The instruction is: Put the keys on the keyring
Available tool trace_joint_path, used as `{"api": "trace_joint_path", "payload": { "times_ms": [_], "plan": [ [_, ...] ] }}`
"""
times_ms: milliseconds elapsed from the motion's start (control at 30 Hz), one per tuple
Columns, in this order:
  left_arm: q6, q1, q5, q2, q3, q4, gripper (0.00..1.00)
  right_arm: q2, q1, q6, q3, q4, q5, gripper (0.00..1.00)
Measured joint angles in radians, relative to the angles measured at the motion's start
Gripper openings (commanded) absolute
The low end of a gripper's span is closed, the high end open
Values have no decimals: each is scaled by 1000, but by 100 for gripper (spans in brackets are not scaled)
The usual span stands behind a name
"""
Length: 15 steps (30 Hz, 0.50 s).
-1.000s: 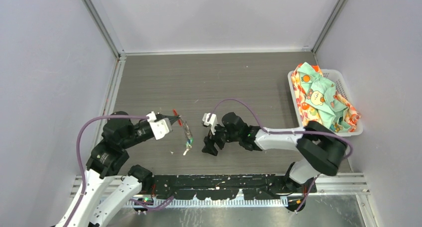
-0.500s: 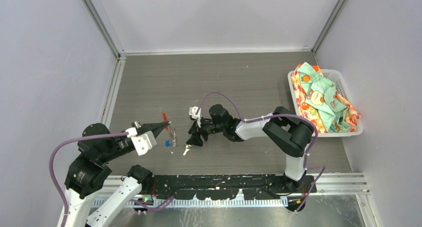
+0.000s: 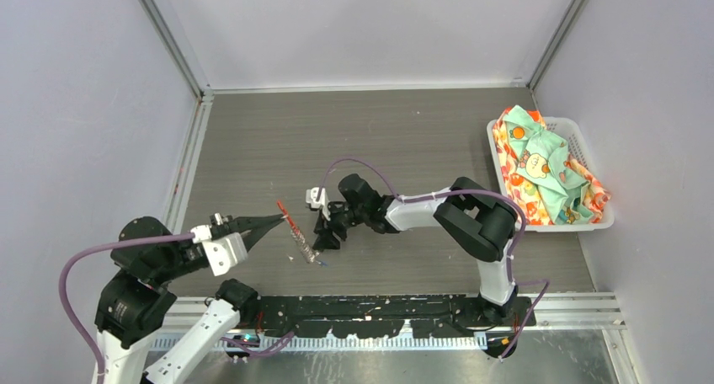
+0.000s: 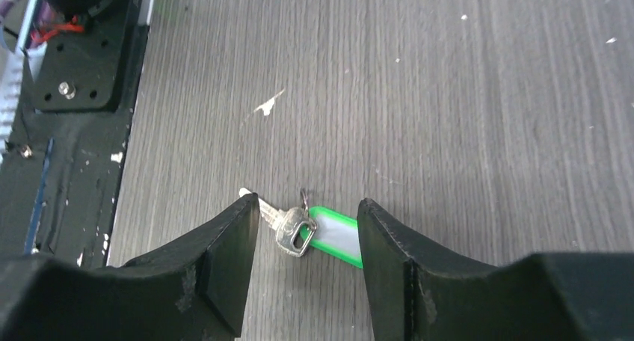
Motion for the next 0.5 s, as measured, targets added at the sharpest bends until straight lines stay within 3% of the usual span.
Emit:
{"api": "trace_joint_path", "payload": {
  "times_ms": [367,500],
  "plan": [
    [-47,0,49,0,49,-2,0,29,37,-124,58,-160,17,52],
    [-53,0,52,-3,50,-9,0,47,49,-145,65,-170,27,44]
  ]
}}
